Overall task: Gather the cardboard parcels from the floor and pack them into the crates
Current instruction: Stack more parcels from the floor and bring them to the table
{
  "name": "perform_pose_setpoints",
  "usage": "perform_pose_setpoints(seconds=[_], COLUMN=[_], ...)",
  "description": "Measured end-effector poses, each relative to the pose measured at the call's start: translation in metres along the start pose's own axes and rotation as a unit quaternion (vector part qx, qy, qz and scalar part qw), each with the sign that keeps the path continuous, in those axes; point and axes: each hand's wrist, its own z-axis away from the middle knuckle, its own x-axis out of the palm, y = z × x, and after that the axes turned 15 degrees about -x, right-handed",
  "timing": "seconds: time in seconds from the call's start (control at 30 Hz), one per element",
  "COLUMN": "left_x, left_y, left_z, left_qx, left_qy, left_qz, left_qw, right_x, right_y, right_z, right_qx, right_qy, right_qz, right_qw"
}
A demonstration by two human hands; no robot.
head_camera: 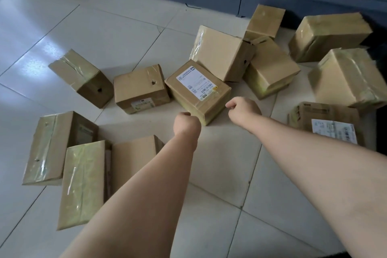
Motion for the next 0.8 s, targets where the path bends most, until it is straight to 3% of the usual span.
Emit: perform_pose_setpoints(seconds=[0.1,0.2,0.3,0.43,0.53,0.6,0.67,0.7,0.8], left_x=[0.002,0.005,0.005,-0.003,-0.006,-0.007,-0.005,-0.003,0.000], left_y=[-0.007,-0.011,-0.008,-0.003,-0.006,-0.010,-0.011,-0.010,-0.006], left_z=[-0.016,-0.021,-0.026,-0.034,-0.037,-0.039,-0.039,-0.039,-0.037], left_qx=[-0.021,-0.028,-0.033,-0.024,-0.003,0.009,0.021,0.030,0.048], left_qy=[-0.005,-0.020,-0.025,-0.018,0.003,0.025,0.031,0.030,0.034], left_qz=[0.036,0.028,0.017,0.004,-0.036,-0.067,-0.099,-0.111,-0.145], left_qw=[0.999,0.999,0.999,1.000,0.999,0.997,0.994,0.993,0.988], right_x=[0.004,0.005,0.011,0.018,0.015,0.019,0.027,0.031,0.036], right_y=[0.000,-0.006,-0.005,0.007,0.020,0.031,0.036,0.037,0.032], right_z=[-0.010,-0.021,-0.030,-0.018,0.003,0.012,0.009,0.005,-0.002], right_qx=[-0.062,-0.155,-0.178,-0.225,-0.309,-0.277,-0.160,-0.097,-0.008], right_qy=[-0.027,-0.134,-0.192,-0.148,-0.099,0.000,0.132,0.144,-0.003], right_qz=[0.092,0.167,0.237,0.273,0.333,0.257,0.117,0.058,-0.075], right_qw=[0.993,0.964,0.935,0.923,0.885,0.926,0.971,0.983,0.997])
